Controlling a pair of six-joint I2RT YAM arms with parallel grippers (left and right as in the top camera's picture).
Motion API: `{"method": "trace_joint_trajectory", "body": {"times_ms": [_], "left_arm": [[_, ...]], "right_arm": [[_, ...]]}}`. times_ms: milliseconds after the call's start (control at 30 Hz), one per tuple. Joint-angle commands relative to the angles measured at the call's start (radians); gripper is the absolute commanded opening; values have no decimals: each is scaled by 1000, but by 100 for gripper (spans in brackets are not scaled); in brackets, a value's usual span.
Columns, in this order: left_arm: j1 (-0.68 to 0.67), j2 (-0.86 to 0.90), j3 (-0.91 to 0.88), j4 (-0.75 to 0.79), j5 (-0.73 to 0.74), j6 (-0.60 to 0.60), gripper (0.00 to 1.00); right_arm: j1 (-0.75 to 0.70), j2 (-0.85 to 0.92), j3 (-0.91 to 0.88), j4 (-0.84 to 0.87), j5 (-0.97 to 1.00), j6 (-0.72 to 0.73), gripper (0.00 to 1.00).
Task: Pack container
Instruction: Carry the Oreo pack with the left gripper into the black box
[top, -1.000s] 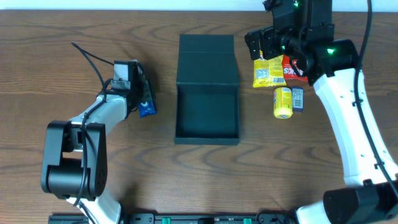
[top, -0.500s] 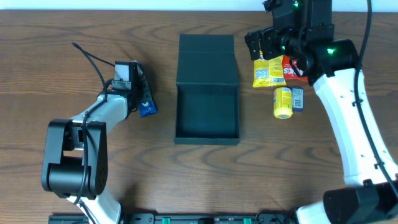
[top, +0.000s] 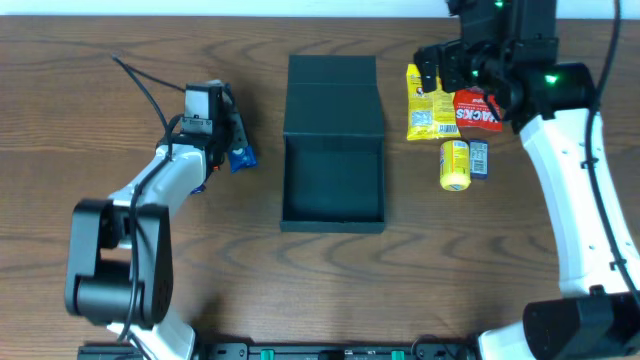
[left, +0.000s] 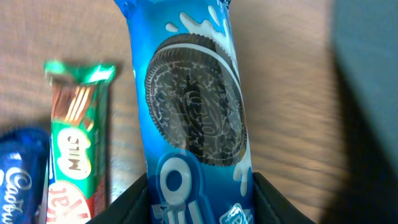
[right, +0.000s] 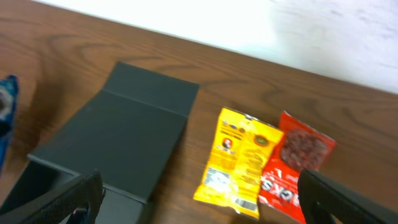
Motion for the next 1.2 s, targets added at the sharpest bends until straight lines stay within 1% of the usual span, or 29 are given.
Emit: {"method": "trace_joint_trajectory", "body": {"times_ms": [0,100,200,333,400,467,600,700,800,867,967,1033,1167], "left_arm": [[-37,-97,41,4,53,179,5],[-86,-163,41,5,168,389,6],[-139,-217,41,4,234,547,6],[-211,-270,41,-8,349,798,6],[-240,-281,41,-31,402,877,6],[-270,-282,41,-64,433,921,6],[-314,-282,41,-116,431,982,6],[-344,-282,41,-117,391,1085,6],[-374,-282,41,-126,253,1207,6],[-396,-281,41,-143,131,1310,5],[-412,-278,40,-169,45,1462,6],[-415,-271,40,-171,46,1503,5],[-418,-258,40,-171,55,1518,6]], "right_arm": [[-46,-17,-2,-8,-4,12,99],[-86,-35,-2,-8,-4,11,99],[-125,-50,-2,-8,-4,11,99],[-183,-65,-2,-8,-4,11,99],[-209,-68,-2,-10,-4,11,99],[-233,-72,-2,-18,-4,11,99],[-266,-86,-2,-63,-4,7,99],[-278,-97,-2,-88,-4,8,99],[-279,-111,-2,-92,-4,8,99],[-279,-119,-2,-95,-4,8,99],[-279,-132,-2,-113,-5,8,99],[-279,-137,-2,-131,-4,8,99],[-279,-140,-2,-169,-5,10,99]]}}
